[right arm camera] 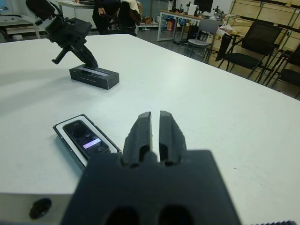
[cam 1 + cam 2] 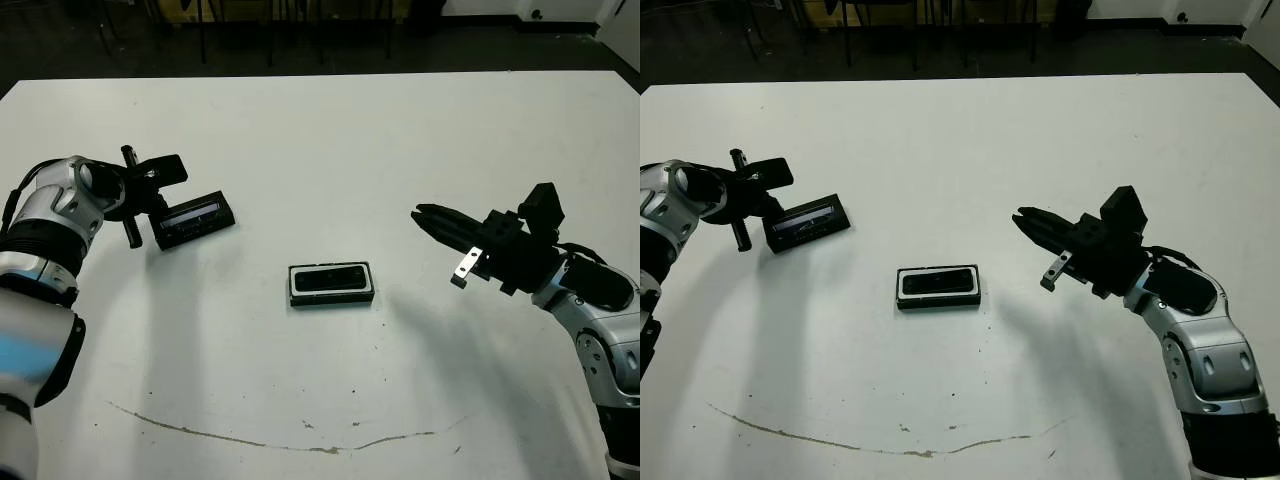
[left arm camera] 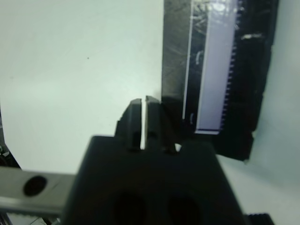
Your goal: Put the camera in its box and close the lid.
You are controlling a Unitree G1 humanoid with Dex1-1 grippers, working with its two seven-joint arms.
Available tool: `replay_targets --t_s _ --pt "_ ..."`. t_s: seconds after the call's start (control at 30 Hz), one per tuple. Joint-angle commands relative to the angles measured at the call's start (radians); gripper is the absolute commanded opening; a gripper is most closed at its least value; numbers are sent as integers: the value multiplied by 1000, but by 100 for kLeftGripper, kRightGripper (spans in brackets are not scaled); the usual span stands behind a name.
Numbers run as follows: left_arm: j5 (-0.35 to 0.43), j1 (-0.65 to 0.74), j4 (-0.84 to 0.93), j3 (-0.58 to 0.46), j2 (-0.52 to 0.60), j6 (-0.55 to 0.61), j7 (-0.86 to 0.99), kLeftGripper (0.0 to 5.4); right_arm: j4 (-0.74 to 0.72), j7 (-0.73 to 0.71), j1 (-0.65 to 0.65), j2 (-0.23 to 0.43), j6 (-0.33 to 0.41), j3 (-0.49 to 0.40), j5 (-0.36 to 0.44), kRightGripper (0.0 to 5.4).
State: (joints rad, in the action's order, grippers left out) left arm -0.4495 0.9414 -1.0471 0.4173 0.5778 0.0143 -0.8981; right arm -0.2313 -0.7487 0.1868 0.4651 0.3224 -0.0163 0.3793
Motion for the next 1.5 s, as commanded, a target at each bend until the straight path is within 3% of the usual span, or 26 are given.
replay_targets --t_s 0.03,0.4,0.6,1.17,1.37,1.5 --pt "-5 -12 3 10 14 9 -60 0 23 -5 -4 0 -1 10 -2 1" --pt "85 -1 56 -32 11 154 -328 0 27 2 12 -6 2 27 -5 1" --pt "63 21 60 -8 -1 319 -379 0 28 3 11 -6 -12 31 -12 1" --pt "122 -58 207 -69 80 246 -381 0 38 11 5 -26 -12 31 -6 1" --pt "201 -153 319 -162 182 208 -365 0 42 9 -1 -24 -34 27 -13 1" --pt "296 -280 423 -289 241 134 -278 0 53 2 -1 -27 -39 29 -8 1"
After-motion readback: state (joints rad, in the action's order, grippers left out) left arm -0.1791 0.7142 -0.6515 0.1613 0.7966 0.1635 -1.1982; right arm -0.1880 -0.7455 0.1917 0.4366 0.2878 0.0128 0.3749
